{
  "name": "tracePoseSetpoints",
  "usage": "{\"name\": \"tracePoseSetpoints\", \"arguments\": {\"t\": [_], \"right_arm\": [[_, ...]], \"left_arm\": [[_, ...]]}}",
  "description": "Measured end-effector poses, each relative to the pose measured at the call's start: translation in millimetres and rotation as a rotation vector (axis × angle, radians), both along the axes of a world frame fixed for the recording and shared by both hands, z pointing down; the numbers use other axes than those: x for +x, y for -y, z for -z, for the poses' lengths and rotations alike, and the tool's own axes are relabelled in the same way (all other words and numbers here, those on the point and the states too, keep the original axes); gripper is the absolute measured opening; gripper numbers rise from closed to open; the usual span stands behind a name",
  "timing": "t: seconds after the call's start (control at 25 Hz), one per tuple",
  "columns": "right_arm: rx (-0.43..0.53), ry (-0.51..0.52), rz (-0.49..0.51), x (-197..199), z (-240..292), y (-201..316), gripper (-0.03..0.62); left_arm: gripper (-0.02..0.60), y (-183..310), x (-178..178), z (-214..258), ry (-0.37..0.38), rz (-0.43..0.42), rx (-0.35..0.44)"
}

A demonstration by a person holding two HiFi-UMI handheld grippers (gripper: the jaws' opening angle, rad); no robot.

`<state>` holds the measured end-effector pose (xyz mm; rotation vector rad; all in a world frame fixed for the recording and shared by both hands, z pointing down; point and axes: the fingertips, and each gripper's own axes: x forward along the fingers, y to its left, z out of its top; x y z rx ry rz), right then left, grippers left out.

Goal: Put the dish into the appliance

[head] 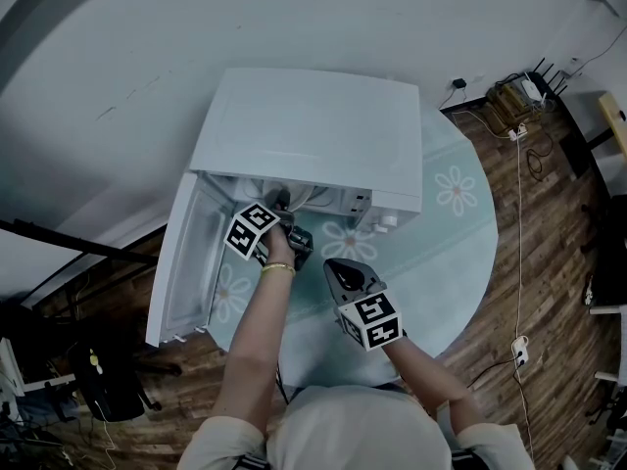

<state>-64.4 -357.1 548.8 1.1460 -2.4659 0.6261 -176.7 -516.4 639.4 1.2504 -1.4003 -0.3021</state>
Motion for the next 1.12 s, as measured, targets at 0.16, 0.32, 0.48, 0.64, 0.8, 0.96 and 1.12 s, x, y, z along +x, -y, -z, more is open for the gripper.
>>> {"name": "tracePoseSetpoints", "arguments": {"t": [0.16,0.32,0.48,0.64,0.8,0.96,1.12], "right_arm": [[0.008,0.001,-0.001,2.3,2.7,-6.2,0.005],[0.018,0.002,-0.006,7.9,7.0,-16.2,0.005],[0.039,0.006,-0.021,16.7,13.4,-25.9,0.005],[0.056,0.011,-0.03,26.0,19.7,-40.6,0.005],[0.066,0.014,-0.035,34.5,24.5,-59.2,0.005],[0.068,0.021,-0.035,42.6,27.2,-80.9,0.005],[0.057,0.026,-0.044,50.4,26.3,-100.4,0.005]], "left_arm": [[0.215,-11.3,-1.4,3.7,-0.003,-0.004,0.017],[0.213,-33.7,0.2,9.7,-0.016,-0.024,0.036],[0.151,-60.6,5.9,22.5,-0.014,-0.065,0.067],[0.064,-90.3,12.2,35.7,0.01,-0.099,0.098],[0.014,-120.5,21.1,47.7,0.037,-0.139,0.125],[0.012,-154.3,31.6,59.6,0.069,-0.184,0.155],[0.012,-191.2,43.7,71.8,0.115,-0.259,0.195]]}}
